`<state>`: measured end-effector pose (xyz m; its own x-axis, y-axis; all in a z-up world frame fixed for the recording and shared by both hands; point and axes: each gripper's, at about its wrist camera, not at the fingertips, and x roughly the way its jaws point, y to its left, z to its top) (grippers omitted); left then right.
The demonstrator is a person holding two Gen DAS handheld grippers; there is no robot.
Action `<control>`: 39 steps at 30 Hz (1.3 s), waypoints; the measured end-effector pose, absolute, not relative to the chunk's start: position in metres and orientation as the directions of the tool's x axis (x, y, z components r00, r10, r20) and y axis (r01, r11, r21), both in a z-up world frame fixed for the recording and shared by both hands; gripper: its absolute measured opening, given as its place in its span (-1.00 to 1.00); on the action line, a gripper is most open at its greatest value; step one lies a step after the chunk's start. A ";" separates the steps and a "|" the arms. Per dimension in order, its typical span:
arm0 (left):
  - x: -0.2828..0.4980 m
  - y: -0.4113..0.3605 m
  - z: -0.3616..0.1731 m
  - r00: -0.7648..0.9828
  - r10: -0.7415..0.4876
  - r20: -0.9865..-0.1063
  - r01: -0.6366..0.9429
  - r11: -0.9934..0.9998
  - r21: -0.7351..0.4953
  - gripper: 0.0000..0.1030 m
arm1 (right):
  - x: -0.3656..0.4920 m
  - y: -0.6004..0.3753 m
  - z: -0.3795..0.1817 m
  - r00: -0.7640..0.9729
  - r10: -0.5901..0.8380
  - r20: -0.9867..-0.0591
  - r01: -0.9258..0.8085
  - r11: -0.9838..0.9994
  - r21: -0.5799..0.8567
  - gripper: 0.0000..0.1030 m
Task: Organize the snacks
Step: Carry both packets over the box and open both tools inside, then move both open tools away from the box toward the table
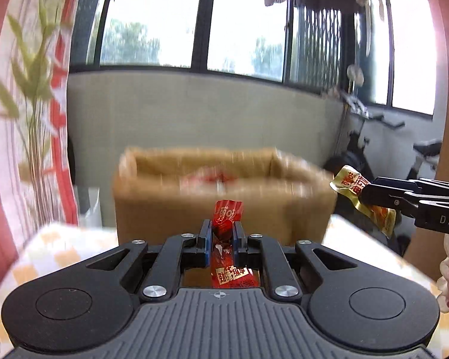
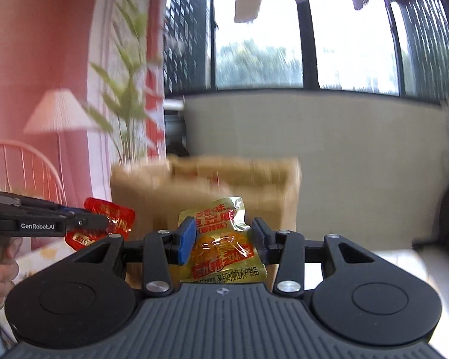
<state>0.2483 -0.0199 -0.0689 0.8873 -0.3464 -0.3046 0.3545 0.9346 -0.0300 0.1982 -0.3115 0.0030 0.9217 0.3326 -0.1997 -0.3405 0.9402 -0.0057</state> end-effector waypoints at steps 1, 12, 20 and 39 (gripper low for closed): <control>0.255 -0.021 -0.059 0.891 -0.350 -0.291 0.358 0.933 -0.027 -0.73 | 0.205 -0.310 0.011 0.923 0.338 -0.186 -0.346 0.938 -0.012 -0.15; 0.373 -0.068 -0.024 0.890 -0.299 -0.343 0.316 0.949 -0.008 -0.72 | 0.346 -0.290 0.015 0.908 0.281 -0.311 -0.305 0.952 -0.031 -0.14; 0.391 -0.068 -0.040 0.884 -0.235 -0.404 0.246 0.969 -0.027 0.35 | 0.353 -0.301 0.007 0.890 0.266 -0.369 -0.288 0.958 -0.003 0.33; 0.291 -0.111 -0.040 0.916 -0.234 -0.327 0.240 0.970 -0.020 0.60 | 0.257 -0.345 0.002 0.881 0.310 -0.356 -0.354 0.933 -0.064 0.36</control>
